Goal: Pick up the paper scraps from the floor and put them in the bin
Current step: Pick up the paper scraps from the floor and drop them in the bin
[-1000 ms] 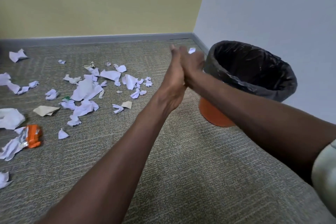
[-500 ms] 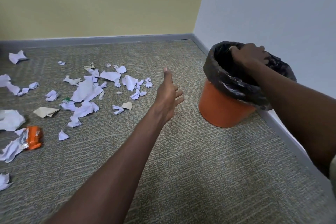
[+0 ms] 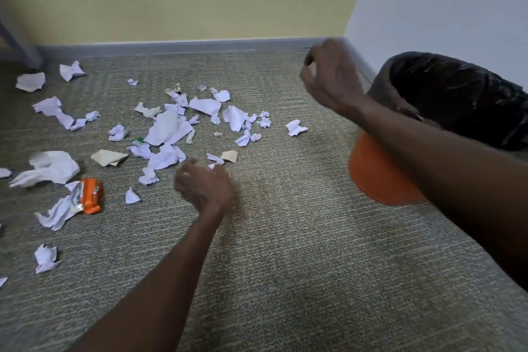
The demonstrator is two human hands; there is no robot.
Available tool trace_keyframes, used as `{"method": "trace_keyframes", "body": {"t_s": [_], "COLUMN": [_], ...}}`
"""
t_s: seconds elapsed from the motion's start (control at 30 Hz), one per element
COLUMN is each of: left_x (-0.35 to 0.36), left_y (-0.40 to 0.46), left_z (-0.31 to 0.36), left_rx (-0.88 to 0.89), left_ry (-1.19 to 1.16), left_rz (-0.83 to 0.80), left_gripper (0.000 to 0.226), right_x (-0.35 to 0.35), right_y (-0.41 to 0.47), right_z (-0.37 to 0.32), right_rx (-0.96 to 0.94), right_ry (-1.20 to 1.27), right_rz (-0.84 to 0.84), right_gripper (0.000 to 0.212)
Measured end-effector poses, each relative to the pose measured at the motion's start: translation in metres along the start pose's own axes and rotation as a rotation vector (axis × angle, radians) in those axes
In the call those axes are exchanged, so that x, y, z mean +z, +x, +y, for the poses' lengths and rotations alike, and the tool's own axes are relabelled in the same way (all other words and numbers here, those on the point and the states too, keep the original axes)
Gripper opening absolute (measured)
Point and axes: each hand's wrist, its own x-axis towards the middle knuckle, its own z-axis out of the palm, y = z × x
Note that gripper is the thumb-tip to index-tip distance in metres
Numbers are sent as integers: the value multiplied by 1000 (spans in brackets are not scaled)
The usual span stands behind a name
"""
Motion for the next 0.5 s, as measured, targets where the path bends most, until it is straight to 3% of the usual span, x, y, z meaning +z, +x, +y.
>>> {"method": "trace_keyframes", "body": {"t_s": [0.07, 0.2, 0.4, 0.5], "left_x": [-6, -13, -2, 10], "left_y": [22, 67, 114, 130], "left_z": [-32, -82, -92, -87], "left_rx": [-25, -131, -71, -15], "left_ry": [154, 215, 72, 109], "left_rz": [80, 78, -3, -23], "left_gripper": [73, 102, 113, 110], "right_x": [30, 91, 157, 186], "right_y": [-8, -23, -25, -24], "right_z": [-13, -30, -33, -32], "right_rx": [-31, 0, 104, 170], "right_ry": [57, -41, 13, 71], "right_rz": [-257, -685, -844, -898], "right_gripper": [30, 65, 100, 120]}}
